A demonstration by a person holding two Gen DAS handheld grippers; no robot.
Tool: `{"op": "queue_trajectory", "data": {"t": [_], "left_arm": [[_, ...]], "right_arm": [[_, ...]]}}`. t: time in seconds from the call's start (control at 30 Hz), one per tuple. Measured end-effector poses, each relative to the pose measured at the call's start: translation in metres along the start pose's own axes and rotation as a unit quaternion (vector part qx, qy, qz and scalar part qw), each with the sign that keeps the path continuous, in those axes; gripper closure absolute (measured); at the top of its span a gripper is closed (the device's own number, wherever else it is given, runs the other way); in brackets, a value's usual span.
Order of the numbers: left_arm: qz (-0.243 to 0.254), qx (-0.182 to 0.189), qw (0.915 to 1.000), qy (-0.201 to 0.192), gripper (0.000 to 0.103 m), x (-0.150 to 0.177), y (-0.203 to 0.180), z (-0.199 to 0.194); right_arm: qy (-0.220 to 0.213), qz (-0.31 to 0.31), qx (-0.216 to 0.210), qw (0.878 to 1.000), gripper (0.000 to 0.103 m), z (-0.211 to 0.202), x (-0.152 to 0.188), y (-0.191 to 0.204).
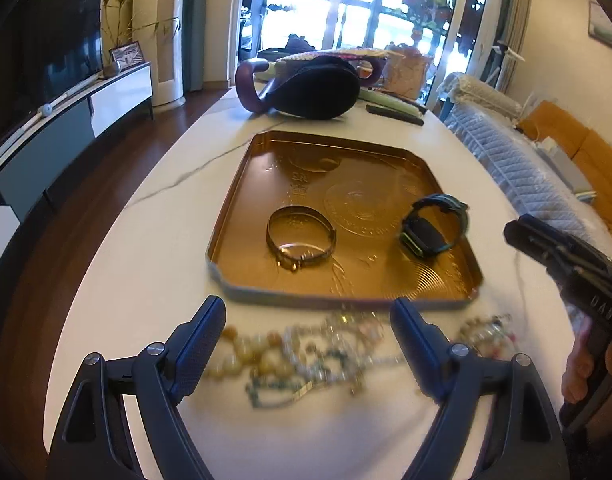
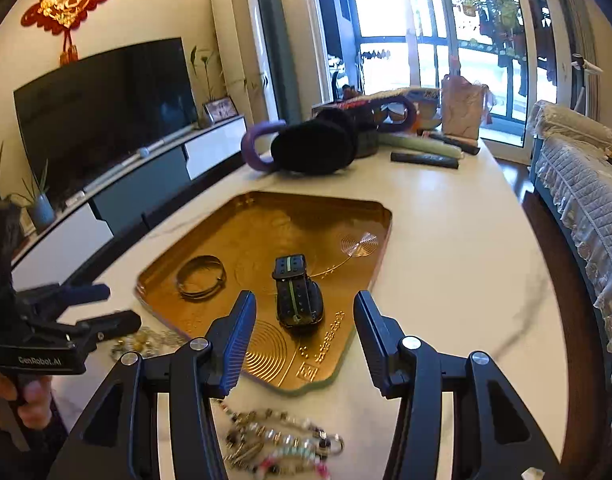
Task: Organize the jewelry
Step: 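Grasp the silver bead bracelet with the left tool while the right grasps the pink-green beaded bracelet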
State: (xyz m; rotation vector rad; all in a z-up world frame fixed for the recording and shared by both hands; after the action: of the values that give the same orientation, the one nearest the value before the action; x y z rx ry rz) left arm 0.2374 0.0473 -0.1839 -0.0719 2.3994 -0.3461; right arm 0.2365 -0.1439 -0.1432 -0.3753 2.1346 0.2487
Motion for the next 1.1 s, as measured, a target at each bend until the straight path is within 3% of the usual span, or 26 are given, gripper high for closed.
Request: {"op": "queue_trajectory", "data": {"t": [0.17, 0.27, 0.33, 0.47, 0.6, 0.7, 0.87, 0.97, 1.03, 1.1], "left_arm": [[-0.018, -0.001, 0.9998, -0.006, 0.018, 0.014, 0.003, -0.025], [-0.019, 0.009, 0.9996, -0.018, 0.018, 0.020, -0.004, -0.038], [-0.013, 0.010, 0.9993, -0.033, 0.016, 0.026, -0.011, -0.045], [-0.009, 0.029, 0.9985, -0.046, 0.015, 0.041, -0.022, -0.050], [-0.001, 0.043, 0.9985, -0.034, 0.015, 0.054, -0.031, -0.039], [0.013, 0.045, 0.9987, -0.021, 0.015, 0.062, -0.038, -0.029], [0.025, 0.071, 0.9971, 0.011, 0.018, 0.071, -0.057, -0.013], [0.038, 0.084, 0.9953, 0.031, 0.037, 0.073, -0.068, -0.003], [0.042, 0.088, 0.9940, 0.048, 0.054, 0.075, -0.074, 0.005], [0.040, 0.092, 0.9929, 0.063, 0.061, 0.078, -0.078, 0.012]], "right_arm": [[0.007, -0.006, -0.005, 1.000, 0.051, -0.030, 0.010, 0.002], [0.010, -0.008, -0.013, 1.000, 0.034, -0.045, 0.022, 0.003], [0.010, -0.007, -0.020, 1.000, 0.018, -0.053, 0.034, 0.005], [0.006, -0.019, -0.018, 1.000, 0.007, -0.058, 0.057, 0.008], [0.014, -0.028, -0.011, 0.999, 0.006, -0.050, 0.081, 0.008], [0.045, -0.016, -0.024, 0.999, 0.006, -0.039, 0.096, 0.009], [0.051, -0.004, -0.048, 0.998, 0.006, -0.037, 0.099, 0.010], [0.049, 0.004, -0.059, 0.997, 0.009, -0.036, 0.098, 0.012], [0.055, 0.003, -0.064, 0.996, 0.019, -0.032, 0.098, 0.015], [0.065, -0.003, -0.064, 0.996, 0.027, -0.028, 0.100, 0.018]]}}
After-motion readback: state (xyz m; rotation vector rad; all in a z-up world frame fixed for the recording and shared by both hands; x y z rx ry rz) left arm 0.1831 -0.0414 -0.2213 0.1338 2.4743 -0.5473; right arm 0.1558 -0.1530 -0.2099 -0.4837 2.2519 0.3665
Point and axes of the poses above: each gripper's, at about its wrist camera, not at the fingertips, and z roughly the way its jaws point, y to its left, x to its underside, the point moved 8 cm from there along z, roughly the way its jaws point, and after that the axes turned 10 degrees about -z, right-handed, at the moved point
